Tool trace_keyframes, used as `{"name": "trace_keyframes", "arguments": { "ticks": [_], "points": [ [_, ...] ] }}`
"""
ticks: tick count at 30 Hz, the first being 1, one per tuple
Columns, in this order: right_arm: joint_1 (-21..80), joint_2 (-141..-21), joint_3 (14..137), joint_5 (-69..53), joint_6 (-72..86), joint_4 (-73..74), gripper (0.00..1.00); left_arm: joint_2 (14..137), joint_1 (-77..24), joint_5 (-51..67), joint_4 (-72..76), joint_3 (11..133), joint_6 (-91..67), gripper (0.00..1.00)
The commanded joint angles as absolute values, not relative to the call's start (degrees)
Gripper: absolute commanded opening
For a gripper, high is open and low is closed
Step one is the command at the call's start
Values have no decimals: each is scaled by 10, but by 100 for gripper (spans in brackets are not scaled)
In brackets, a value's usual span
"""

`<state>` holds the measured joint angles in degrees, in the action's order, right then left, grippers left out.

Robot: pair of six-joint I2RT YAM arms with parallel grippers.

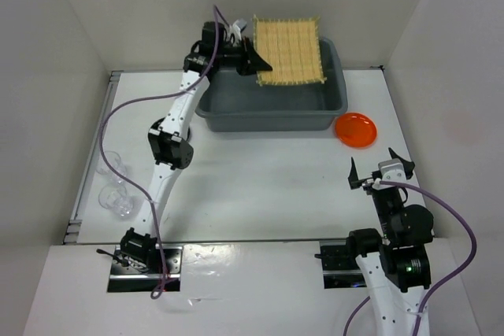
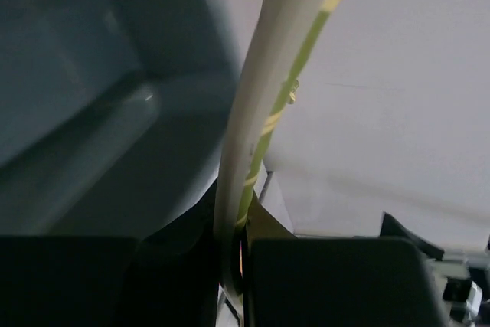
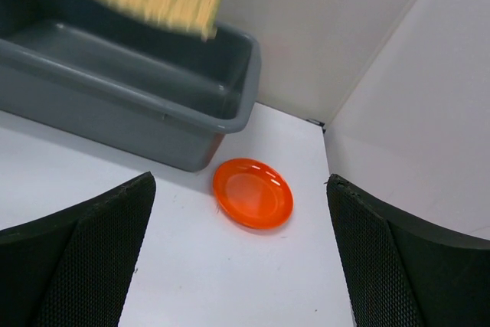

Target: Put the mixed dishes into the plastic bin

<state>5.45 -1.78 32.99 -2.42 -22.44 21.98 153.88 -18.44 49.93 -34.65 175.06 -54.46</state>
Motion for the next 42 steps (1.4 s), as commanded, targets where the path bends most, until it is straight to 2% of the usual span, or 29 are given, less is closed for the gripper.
{"name": "trace_keyframes", "arguments": {
  "ticks": [1,17,24,28,31,32,36,38,41,42],
  "points": [
    [52,-6,333,-9,-231,195,97,1623,-192,527,-361,1797,-600,0],
    [57,-11,333,-19,-236,195,97,1744,-209,510,-282,1797,-655,2],
    [57,-17,333,-19,-236,195,98,1762,-214,520,-269,1797,-672,20],
    [57,-17,333,-25,-236,200,98,1762,-214,520,-255,1797,-679,34],
    [57,-17,333,-30,-236,200,98,1757,-214,520,-248,1797,-691,49],
    [57,-22,333,-30,-236,200,98,1751,-214,520,-248,1797,-691,99],
    [57,-41,333,-2,-230,200,98,1724,-214,492,-276,1797,-691,100],
    [57,-59,338,17,-213,200,98,1691,-207,459,-350,1797,-654,100],
    [57,-134,380,43,-194,215,98,1647,-196,394,-455,1797,-579,100],
    [57,-197,427,48,-187,238,98,1629,-188,380,-516,1797,-557,100]
  ]
}}
